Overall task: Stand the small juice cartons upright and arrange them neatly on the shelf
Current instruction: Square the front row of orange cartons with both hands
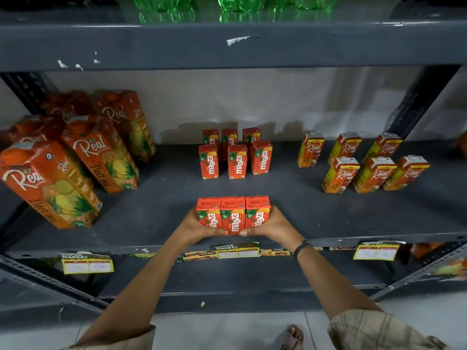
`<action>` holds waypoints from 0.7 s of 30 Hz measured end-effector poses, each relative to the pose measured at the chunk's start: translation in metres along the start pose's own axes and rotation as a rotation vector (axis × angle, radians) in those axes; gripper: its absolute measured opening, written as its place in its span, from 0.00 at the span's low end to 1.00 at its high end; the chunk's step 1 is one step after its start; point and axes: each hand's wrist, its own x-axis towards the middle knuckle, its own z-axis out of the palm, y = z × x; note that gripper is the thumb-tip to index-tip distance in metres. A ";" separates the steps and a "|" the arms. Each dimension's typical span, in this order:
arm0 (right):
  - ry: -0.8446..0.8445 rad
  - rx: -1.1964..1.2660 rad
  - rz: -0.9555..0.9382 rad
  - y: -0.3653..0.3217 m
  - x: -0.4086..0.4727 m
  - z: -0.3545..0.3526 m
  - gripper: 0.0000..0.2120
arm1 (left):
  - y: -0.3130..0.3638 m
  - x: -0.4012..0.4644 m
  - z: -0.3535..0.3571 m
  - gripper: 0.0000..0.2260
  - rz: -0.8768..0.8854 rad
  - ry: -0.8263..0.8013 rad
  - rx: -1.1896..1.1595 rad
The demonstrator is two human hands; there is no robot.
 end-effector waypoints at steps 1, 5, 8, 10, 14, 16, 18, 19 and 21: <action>-0.013 0.013 -0.022 -0.001 -0.001 0.000 0.37 | 0.001 -0.001 0.000 0.32 0.012 -0.015 -0.016; -0.079 0.093 -0.102 -0.004 -0.013 -0.015 0.50 | 0.011 -0.008 -0.011 0.53 0.085 -0.102 -0.117; -0.082 0.116 -0.131 -0.002 -0.028 -0.044 0.47 | 0.036 -0.016 -0.027 0.57 0.185 -0.052 -0.046; -0.061 0.101 -0.139 -0.002 -0.041 -0.072 0.41 | 0.054 -0.018 -0.034 0.53 0.269 0.007 0.008; 0.140 0.106 -0.146 0.001 -0.062 -0.133 0.30 | 0.104 -0.019 -0.018 0.35 0.454 0.100 0.031; 0.286 0.129 -0.169 0.001 -0.067 -0.159 0.26 | 0.129 -0.021 0.001 0.29 0.531 0.093 0.028; 0.423 0.172 -0.185 0.007 -0.069 -0.189 0.21 | 0.149 -0.017 0.034 0.26 0.574 0.013 -0.005; 0.487 0.206 -0.176 0.012 -0.069 -0.206 0.19 | 0.156 -0.011 0.055 0.25 0.570 -0.042 -0.016; 0.601 0.190 -0.148 0.027 -0.068 -0.237 0.15 | 0.164 0.006 0.100 0.24 0.528 -0.161 0.006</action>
